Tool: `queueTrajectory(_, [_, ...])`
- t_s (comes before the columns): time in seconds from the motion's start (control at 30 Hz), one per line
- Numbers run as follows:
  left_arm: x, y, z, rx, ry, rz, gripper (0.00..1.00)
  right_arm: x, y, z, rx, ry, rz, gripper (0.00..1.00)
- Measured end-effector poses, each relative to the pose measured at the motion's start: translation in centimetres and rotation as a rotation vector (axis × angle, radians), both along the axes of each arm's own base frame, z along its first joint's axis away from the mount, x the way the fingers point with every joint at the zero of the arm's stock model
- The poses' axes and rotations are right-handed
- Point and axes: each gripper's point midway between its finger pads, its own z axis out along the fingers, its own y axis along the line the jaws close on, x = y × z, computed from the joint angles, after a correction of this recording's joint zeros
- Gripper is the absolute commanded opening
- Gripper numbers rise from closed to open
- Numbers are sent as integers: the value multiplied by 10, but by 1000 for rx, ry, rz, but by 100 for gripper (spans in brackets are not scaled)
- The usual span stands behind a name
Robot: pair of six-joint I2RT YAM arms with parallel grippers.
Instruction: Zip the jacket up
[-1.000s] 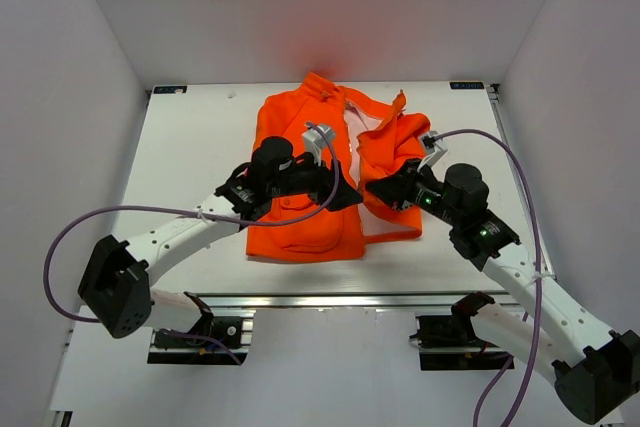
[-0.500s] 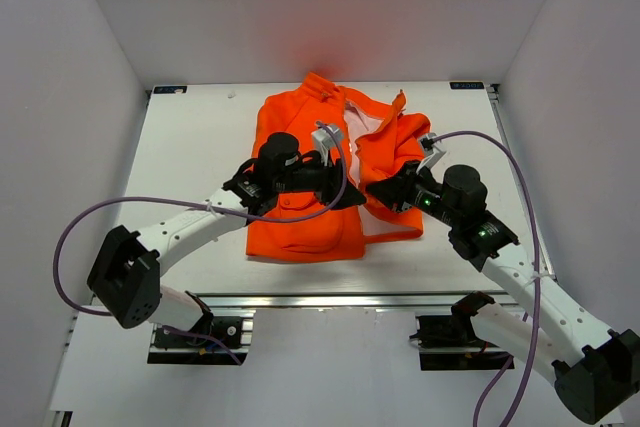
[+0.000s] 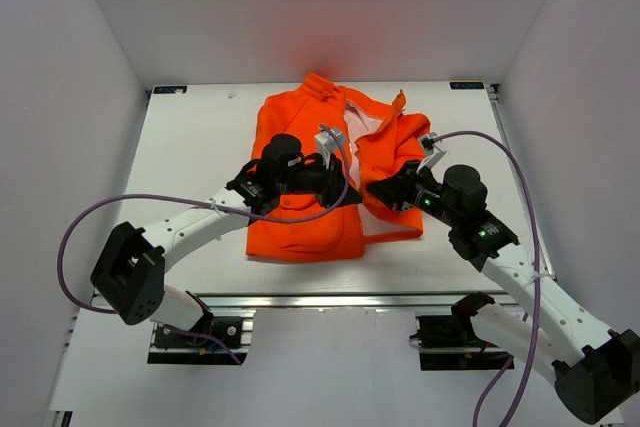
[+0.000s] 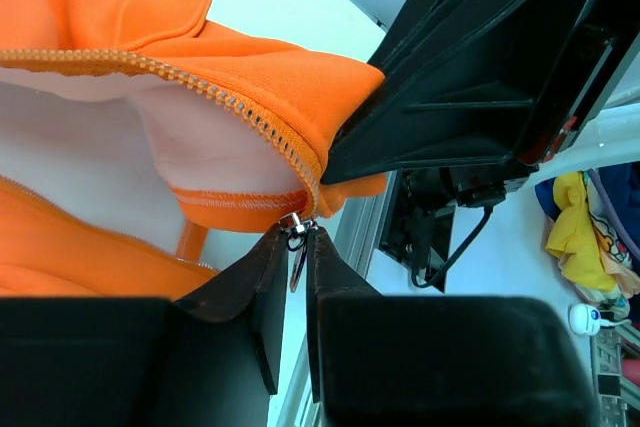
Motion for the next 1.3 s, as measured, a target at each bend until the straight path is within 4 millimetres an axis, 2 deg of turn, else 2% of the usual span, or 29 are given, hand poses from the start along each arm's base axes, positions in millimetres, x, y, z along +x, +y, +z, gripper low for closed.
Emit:
queueTrajectory(0.07, [-1,0,-1,2,0,-4,24,1,-1,0,-2,0,-6,0])
queueTrajectory(0.27, [-3,3,-8,28,22,-1,26,5,-3,0,-12,-10,-29,0])
queueTrajectory(0.3, [-4,4,-10,37,30,1,29,5,-3,2,-11,-14,-30,0])
queueTrajectory(0.33, [-4,5,-13,45,35,1,38,5,-3,3,-10,-16,-30,0])
queueTrajectory(0.53, [-6,8,-17,63,45,9,40,5,-3,5,-9,-23,-24,0])
queueTrajectory(0.67, [-6,8,-15,58,39,8,52,4,-2,6,-8,-23,-20,0])
queueTrajectory(0.73, [-5,8,-14,52,37,7,52,4,-2,6,-8,-23,-20,0])
queueTrajectory(1.03, [-7,3,-3,6,21,-18,26,3,-2,6,-7,-22,-13,0])
queueTrajectory(1.1, [-8,1,0,-9,18,-27,16,3,-2,6,-7,-22,-13,0])
queueTrajectory(1.2, [-9,0,3,-20,15,-37,7,3,-2,6,-7,-22,-14,0])
queueTrajectory(1.23, [-9,0,3,-22,15,-37,0,3,-2,6,-7,-22,-14,0])
queueTrajectory(1.3, [-9,0,3,-22,17,-35,0,3,-2,6,-7,-22,-15,0])
